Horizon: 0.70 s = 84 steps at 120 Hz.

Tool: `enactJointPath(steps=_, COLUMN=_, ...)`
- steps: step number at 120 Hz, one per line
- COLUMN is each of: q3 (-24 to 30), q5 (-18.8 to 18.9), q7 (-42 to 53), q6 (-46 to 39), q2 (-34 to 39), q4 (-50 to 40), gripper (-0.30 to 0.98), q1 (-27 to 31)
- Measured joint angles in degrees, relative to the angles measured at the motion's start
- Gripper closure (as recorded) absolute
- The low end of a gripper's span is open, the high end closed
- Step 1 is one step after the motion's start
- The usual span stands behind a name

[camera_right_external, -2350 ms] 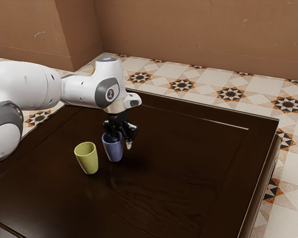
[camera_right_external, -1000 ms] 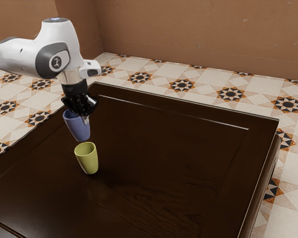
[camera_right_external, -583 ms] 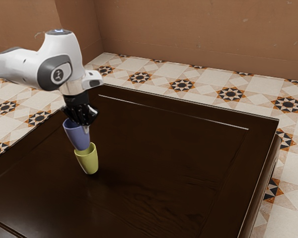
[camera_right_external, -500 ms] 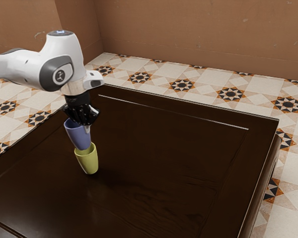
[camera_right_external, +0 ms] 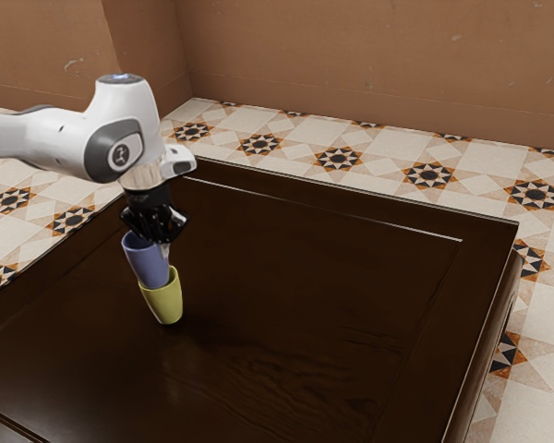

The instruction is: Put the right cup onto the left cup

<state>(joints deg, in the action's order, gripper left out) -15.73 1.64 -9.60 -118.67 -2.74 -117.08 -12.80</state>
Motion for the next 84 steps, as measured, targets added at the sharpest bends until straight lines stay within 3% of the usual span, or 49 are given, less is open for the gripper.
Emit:
enactJointPath(steps=9, q3=0.1, q5=0.0, q7=-0.3, q6=-0.3, q2=-0.4, q4=0.1, gripper=0.77, q1=-0.3)
enactJointPath(steps=29, q3=0.1, q5=-0.3, q7=-0.5, q6=-0.7, q2=-0.6, q4=0.1, gripper=0.40, q1=-1.7)
enactJointPath(steps=44, q3=0.1, q5=-0.3, q7=-0.6, q6=-0.8, q2=-0.5, q4=0.1, gripper=0.22, q1=-1.8)
enactJointPath(steps=56, q3=0.1, q5=-0.1, q7=-0.6, q6=-0.2, q2=-0.3, q4=1.9, gripper=0.14, q1=-1.4)
enactJointPath(steps=84, q3=-0.1, q5=-0.1, q7=1.8, q6=11.5, q2=0.1, q4=19.4, gripper=0.05, q1=-1.3)
